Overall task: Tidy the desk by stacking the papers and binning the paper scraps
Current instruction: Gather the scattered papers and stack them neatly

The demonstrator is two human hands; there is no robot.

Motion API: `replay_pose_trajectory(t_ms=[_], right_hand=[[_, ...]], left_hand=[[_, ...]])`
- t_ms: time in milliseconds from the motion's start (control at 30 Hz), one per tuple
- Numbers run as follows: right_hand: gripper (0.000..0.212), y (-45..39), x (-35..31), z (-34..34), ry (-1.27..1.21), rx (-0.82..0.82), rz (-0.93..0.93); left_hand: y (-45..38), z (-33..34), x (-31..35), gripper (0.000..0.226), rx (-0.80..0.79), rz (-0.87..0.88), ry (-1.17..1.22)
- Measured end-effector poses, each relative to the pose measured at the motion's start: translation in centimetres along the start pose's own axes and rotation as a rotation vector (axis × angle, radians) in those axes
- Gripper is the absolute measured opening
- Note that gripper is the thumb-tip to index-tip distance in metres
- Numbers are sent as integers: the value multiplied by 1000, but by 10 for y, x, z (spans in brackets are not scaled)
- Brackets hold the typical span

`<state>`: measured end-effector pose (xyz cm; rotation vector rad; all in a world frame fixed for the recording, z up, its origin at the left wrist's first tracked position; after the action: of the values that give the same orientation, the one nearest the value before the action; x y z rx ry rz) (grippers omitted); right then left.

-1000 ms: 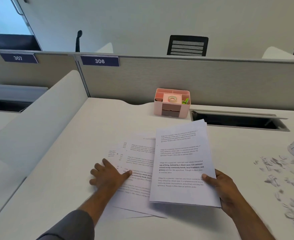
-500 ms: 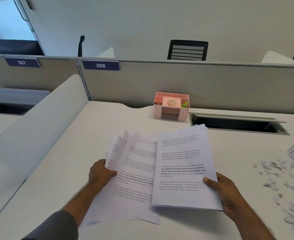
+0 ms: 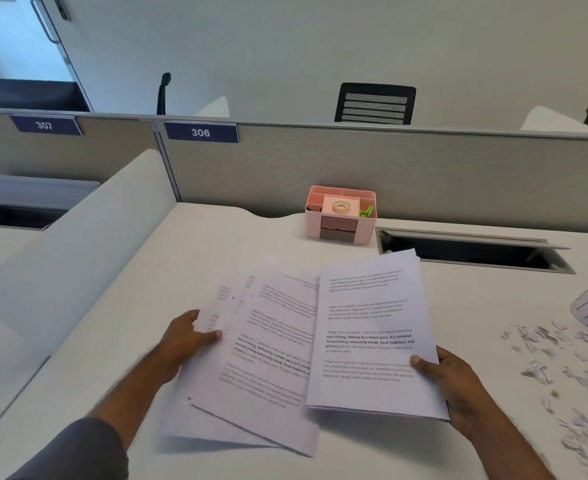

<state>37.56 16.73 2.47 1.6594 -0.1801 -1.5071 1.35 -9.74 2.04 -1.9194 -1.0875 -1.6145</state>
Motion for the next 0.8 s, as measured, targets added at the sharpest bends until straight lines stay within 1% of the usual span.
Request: replay_pose_trajectory(t_ms=[33,100,167,233,300,433,533,667,800], right_hand=[[24,-2,3,1,18,16,2],[23,-4,9,4,62,45,8],[23,-6,15,7,86,56,15],[22,-5,18,9,95,66,12],[22,-3,16,8,90,72,-5],[23,2,6,-3,52,96,-51],[23,6,-2,-13,13,121,-79],[23,7,-7,-21,-37,138,-92],[23,8,-7,-16,-47,121,-97]], left_hand=[[3,7,-2,43,-53,-20,-33],[8,27,-5,58,-136,-32,-108],[10,49,-10,70,-99,-33,-214],[10,65,-13,63,-30,-56,-294],[7,71,-14,50,-8,-73,-277],[1,55,-6,36,16,7,-208],[0,27,7,28,58,95,-81],[-3,-9,23,32,115,97,164],[-5,-22,32,43,72,48,381]])
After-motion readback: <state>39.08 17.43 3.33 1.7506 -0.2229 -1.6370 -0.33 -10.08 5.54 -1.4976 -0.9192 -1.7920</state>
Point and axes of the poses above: each hand's wrist, its own y-axis away from the middle knuckle, its own z-axis out of the palm, x = y × z, the point moved 2 cm from there along -y, towards the middle knuckle, and after that the axes turned 13 degrees about z, right-handed, at the moved point
